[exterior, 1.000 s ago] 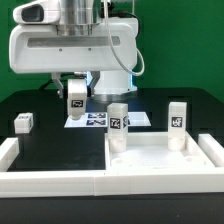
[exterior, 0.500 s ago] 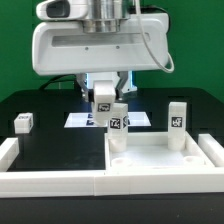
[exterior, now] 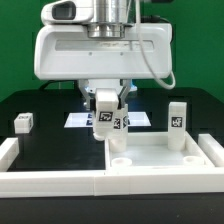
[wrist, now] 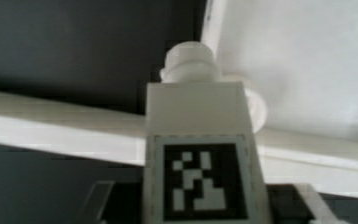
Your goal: Assemble square table
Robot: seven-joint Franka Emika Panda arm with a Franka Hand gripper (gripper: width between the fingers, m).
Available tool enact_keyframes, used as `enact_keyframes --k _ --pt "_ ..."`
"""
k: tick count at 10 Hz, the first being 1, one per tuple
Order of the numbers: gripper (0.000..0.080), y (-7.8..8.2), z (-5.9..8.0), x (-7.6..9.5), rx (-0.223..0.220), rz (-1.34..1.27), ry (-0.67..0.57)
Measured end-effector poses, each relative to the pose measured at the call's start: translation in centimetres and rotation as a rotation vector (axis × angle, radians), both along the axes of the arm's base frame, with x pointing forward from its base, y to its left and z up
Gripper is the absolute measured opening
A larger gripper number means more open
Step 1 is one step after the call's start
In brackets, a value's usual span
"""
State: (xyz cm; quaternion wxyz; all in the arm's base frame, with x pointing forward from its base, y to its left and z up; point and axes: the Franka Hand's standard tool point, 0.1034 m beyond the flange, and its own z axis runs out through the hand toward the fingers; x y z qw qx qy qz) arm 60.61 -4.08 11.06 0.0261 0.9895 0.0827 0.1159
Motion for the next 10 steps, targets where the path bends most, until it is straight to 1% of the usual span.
enact_keyframes --k 1,2,5,7,10 --pt "0.029 0.0 0.0 -0.3 -0.002 -0.011 -0.045" --pt "0.029 1.1 0.0 -0.1 0.014 -0.034 -0.065" --pt "0.029 5.5 0.7 1.8 0.07 -0.1 -0.084" --pt "0.029 8.3 0.6 2.5 0.11 -0.148 -0.091" --pt "0.029 8.3 0.5 2.5 0.108 -0.136 -0.089"
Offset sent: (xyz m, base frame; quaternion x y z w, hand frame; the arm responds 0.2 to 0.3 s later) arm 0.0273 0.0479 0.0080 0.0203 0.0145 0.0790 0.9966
